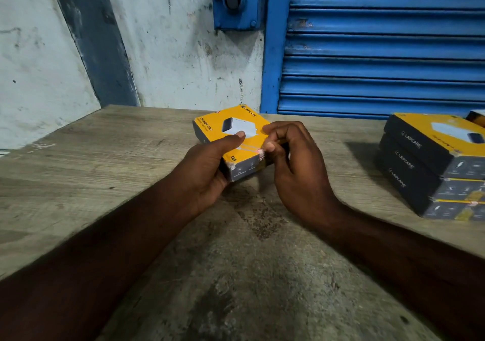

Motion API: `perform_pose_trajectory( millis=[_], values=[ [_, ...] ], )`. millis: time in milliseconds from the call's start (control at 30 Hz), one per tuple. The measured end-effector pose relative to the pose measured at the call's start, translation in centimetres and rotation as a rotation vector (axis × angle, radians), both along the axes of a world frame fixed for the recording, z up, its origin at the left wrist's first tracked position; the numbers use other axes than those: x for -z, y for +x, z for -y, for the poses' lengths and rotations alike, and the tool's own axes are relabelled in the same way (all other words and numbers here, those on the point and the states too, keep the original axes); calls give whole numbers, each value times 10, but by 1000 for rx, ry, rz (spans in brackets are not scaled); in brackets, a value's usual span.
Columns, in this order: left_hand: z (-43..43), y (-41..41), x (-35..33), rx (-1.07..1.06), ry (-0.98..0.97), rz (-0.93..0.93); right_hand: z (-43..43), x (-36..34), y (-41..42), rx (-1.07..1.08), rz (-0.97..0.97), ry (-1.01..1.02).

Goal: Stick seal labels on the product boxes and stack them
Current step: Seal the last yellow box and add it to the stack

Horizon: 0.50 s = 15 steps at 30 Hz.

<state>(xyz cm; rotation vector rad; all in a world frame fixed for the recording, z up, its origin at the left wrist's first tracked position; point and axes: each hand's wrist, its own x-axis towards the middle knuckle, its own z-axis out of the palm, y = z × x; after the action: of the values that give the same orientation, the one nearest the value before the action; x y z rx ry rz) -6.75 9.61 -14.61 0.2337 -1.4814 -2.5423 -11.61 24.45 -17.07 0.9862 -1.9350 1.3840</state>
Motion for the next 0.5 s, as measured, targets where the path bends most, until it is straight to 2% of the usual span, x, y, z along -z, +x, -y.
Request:
perform_pose_trajectory(
  millis=[133, 300, 500],
  values=[
    [5, -2, 1, -43, 3, 27, 0, 0, 0, -54, 68, -33],
    [7, -3, 2, -55, -5, 20, 0, 5, -4, -17, 33, 98],
    [6, -4, 5, -67, -33, 9, 0, 2, -2, -30, 97, 68]
  ],
)
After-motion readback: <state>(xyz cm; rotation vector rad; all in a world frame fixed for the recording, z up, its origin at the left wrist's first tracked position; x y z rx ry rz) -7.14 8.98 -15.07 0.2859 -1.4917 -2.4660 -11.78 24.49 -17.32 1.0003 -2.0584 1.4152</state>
